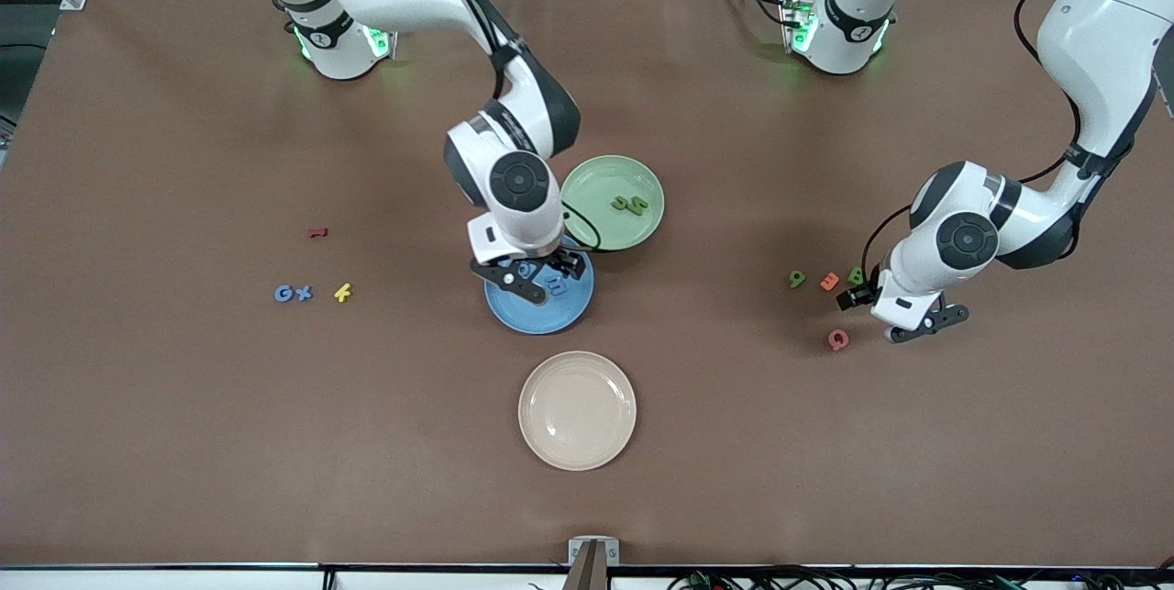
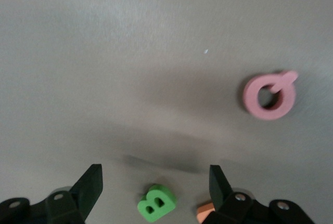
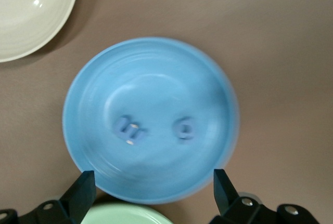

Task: Sort letters by color into matching plates
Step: 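Move the right gripper back to the blue letters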

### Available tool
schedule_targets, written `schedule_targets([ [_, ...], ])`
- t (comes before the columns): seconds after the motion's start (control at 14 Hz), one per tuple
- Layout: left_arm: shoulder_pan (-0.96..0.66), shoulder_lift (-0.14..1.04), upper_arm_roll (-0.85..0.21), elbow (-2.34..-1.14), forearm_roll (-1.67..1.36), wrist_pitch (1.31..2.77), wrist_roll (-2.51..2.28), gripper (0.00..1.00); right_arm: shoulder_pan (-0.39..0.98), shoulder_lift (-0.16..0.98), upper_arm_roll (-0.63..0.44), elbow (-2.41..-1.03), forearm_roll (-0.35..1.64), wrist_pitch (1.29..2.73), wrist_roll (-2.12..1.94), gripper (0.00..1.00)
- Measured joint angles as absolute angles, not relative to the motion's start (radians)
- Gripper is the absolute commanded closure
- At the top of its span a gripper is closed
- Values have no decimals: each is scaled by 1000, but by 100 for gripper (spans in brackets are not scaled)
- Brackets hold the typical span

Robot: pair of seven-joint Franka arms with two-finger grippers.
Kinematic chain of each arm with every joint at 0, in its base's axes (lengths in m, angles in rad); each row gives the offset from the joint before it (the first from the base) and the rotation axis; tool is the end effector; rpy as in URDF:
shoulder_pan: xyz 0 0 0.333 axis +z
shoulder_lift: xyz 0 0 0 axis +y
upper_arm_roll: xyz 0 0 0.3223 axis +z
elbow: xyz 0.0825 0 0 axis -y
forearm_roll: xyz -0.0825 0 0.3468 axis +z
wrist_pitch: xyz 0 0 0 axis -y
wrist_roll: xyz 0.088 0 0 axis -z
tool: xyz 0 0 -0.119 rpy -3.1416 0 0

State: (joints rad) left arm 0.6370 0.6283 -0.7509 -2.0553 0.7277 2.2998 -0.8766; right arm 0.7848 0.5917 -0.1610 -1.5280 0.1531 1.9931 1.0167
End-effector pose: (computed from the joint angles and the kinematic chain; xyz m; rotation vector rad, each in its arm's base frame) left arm 0.5501 -0.0378 0.2090 -2.9888 -0.4320 0.1028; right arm 0.5191 0.4076 0.3185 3.0062 -0.6759 -0.1741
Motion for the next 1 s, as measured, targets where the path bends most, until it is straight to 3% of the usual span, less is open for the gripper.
schedule_targets([
  [0.21, 638, 613, -753, -2093, 745, 2300, -877, 18, 675, 468, -165, -1534, 153, 1810, 837, 0],
  [0.43, 675, 596, -764, -2125, 745, 2305, -877, 21, 545, 390, -168, -1586, 152, 1749, 607, 0],
  [0.71, 734, 594, -804, -2166, 745, 2329, -871, 22, 355, 354, -172, -1683, 146, 1768, 266, 0],
  [1.0, 734, 593, -830, -2173, 746, 2330, -852, 24, 211, 354, -172, -1782, 92, 1921, 23, 0],
])
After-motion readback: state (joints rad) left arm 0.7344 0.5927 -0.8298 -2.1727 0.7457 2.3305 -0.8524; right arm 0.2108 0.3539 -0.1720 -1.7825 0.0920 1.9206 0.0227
